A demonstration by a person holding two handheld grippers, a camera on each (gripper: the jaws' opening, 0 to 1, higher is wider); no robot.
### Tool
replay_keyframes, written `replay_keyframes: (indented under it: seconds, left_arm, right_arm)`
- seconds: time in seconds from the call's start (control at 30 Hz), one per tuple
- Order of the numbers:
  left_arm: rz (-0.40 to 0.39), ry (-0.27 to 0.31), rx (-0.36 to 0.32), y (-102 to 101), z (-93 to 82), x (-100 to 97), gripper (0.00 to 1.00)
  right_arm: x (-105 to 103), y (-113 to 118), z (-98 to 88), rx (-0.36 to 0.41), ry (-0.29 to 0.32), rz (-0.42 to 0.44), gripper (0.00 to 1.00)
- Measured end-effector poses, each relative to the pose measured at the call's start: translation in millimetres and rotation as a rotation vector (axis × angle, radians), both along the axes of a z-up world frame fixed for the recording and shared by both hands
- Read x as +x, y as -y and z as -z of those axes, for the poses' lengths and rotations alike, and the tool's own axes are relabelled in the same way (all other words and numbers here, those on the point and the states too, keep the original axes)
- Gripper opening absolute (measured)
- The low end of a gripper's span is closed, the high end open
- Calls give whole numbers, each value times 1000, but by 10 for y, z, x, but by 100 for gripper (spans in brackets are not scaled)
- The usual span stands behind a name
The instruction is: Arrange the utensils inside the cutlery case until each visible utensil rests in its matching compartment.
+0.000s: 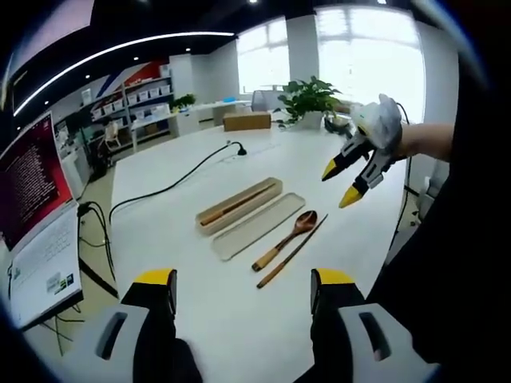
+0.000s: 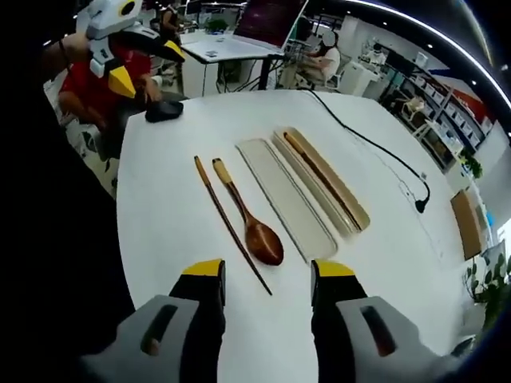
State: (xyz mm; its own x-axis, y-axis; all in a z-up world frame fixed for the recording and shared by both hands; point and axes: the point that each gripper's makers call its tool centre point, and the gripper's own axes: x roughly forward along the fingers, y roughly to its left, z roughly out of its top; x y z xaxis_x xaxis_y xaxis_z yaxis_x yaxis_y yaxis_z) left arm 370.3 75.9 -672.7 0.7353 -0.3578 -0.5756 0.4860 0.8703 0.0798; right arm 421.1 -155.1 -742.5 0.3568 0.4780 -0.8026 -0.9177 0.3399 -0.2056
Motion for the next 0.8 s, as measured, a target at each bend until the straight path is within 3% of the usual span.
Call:
replay_keyframes:
  seconds: [0.8]
  left_arm:
    - [-61,9,-5,-195,-10,-49,70]
  right_arm:
    - [-24,-380,190,-72,-62,-205,36]
